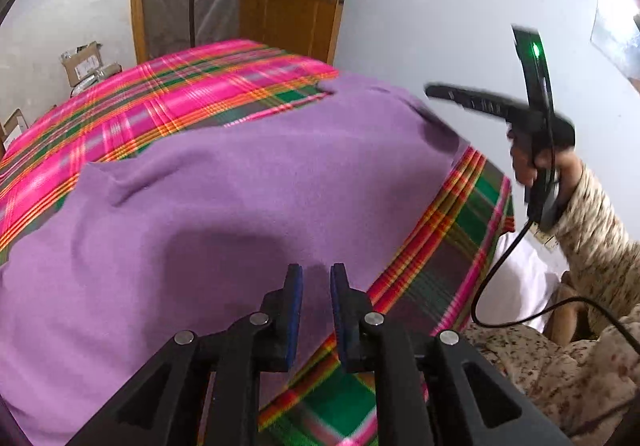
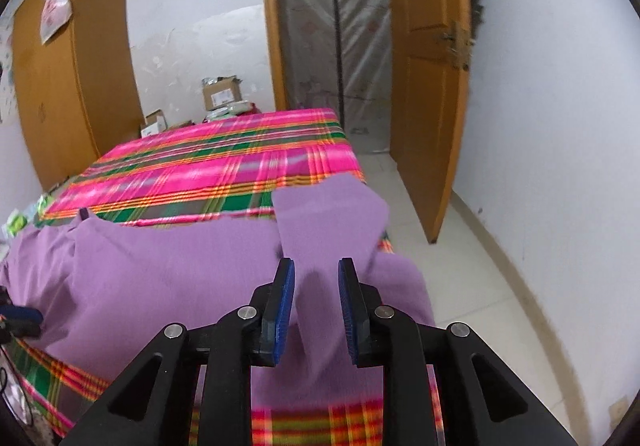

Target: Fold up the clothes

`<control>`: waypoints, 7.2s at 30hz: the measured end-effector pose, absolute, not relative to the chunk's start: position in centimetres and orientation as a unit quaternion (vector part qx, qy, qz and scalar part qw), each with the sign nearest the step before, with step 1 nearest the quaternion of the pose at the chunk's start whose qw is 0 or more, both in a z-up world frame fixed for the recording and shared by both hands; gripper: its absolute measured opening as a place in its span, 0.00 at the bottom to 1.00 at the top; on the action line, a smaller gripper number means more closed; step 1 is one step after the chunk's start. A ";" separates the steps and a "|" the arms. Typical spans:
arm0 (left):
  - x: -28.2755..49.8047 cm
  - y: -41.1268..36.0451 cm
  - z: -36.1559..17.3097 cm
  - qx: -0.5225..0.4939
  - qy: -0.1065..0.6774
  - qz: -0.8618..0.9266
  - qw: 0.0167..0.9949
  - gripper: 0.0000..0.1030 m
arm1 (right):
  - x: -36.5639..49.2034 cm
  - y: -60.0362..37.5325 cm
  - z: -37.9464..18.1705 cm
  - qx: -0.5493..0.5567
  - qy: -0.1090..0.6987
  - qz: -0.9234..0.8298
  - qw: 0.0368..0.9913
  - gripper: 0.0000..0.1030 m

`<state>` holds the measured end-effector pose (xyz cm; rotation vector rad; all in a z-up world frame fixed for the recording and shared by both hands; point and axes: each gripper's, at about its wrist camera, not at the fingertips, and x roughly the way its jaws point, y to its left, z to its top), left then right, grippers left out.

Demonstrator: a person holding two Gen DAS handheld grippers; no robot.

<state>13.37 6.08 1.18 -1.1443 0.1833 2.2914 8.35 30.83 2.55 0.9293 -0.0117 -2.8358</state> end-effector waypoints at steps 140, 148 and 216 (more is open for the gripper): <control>-1.2 -7.5 5.3 -0.527 -0.069 0.842 0.093 0.30 | 5.0 18.2 0.9 0.366 0.002 -0.902 0.228 0.11; -5.5 -7.6 3.7 -0.602 -0.067 0.794 0.052 0.31 | 5.5 16.0 1.3 0.352 0.009 -0.900 0.256 0.20; -9.6 -10.2 1.7 -0.609 -0.139 0.776 0.086 0.06 | -1.4 8.9 1.1 0.374 0.109 -0.851 0.352 0.02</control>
